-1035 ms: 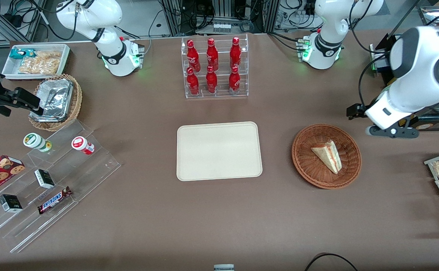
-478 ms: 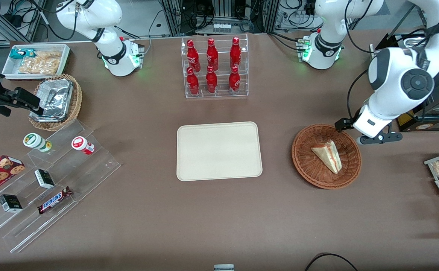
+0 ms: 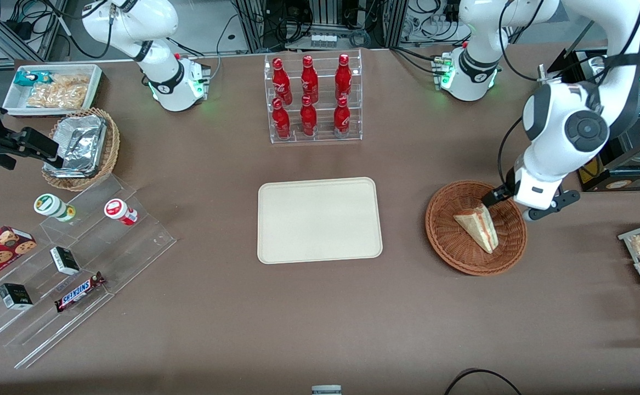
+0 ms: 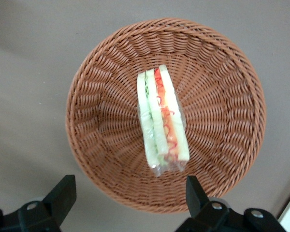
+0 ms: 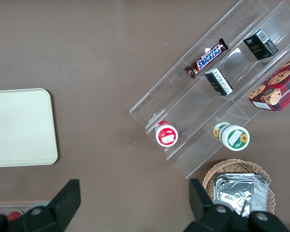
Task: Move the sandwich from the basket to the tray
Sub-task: 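Lower the left gripper and close it on the wrapped sandwich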
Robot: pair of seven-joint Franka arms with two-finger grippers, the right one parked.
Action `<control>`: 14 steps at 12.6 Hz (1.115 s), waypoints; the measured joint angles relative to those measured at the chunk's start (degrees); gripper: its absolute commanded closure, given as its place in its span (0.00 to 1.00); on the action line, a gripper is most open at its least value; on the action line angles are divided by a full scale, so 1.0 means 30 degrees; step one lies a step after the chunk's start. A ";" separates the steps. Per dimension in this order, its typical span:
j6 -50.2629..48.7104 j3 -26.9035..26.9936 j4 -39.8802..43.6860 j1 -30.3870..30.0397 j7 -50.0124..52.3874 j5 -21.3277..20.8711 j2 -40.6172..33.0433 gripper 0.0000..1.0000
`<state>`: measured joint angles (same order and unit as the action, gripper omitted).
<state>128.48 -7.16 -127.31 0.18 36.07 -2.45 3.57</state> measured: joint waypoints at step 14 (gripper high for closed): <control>0.2786 -0.0009 0.1105 0.0626 0.2795 0.0026 0.4304 0.87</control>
<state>136.84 -7.18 -123.99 2.06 44.45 -2.37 16.48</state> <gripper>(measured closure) 0.198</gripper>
